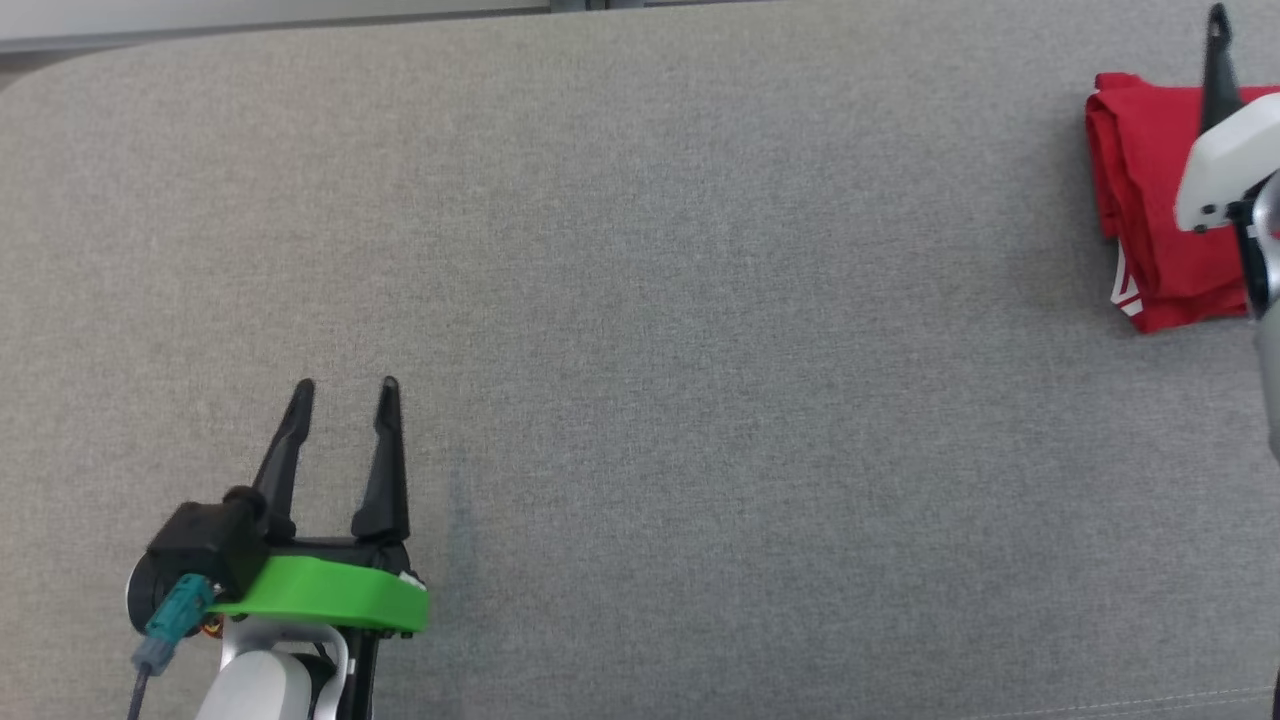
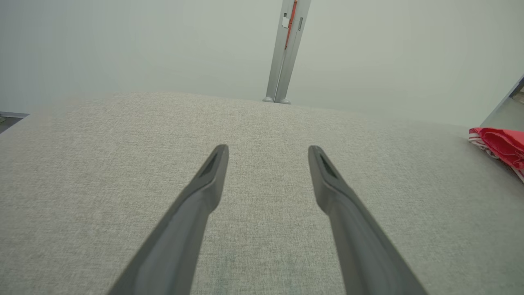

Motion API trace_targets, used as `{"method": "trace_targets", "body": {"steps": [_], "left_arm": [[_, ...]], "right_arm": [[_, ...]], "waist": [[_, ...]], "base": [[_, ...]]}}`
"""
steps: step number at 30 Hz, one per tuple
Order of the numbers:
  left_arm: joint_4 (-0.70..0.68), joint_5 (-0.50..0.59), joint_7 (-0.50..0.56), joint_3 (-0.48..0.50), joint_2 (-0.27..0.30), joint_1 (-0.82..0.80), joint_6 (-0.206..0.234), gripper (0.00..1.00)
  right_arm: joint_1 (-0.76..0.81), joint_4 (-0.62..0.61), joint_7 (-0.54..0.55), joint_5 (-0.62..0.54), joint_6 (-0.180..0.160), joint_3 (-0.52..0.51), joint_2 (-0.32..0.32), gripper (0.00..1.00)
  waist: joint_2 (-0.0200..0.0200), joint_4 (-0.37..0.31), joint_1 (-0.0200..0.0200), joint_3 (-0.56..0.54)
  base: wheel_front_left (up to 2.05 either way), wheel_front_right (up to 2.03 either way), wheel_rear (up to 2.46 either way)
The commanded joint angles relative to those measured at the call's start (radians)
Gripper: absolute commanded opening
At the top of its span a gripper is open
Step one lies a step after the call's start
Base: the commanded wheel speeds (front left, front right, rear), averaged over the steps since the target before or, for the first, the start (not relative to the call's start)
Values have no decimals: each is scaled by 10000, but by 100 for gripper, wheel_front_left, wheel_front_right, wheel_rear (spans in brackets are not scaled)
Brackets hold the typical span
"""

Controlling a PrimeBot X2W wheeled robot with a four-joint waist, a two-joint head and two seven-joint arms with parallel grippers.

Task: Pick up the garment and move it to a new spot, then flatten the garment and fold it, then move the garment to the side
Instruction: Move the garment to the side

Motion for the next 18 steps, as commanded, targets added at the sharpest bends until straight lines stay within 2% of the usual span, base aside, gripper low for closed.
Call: {"method": "trace_targets", "body": {"steps": [1, 5, 11, 14, 18], "left_arm": [[69, -323, -49, 194, -90, -39, 85, 100], [375, -551, -50, 517, -86, 200, 321, 100], [593, -560, -167, 628, -195, 672, 553, 100], [686, -417, -208, 591, -248, 930, 765, 100], [826, -287, -282, 600, -259, 1362, 938, 100]], "right_arm": [[205, -14, -131, 328, -15, 221, 105, 100], [805, -433, -310, 1648, -13, 1049, 521, 100], [2566, -1903, -382, 3188, -13, 1805, 997, 100], [3642, -2750, -379, 3435, -13, 1893, 1161, 100], [5159, -4009, -382, 3418, -13, 1612, 1688, 100]], "waist": [[0, -279, 0, -733], [0, -379, 0, -1360], [0, -442, 0, -2155], [0, -387, 0, -2460], [0, -330, 0, -2759]], "base": [[0, 0, 0], [0, 0, 0], [0, 0, 0], [0, 0, 0], [0, 0, 0]]}}
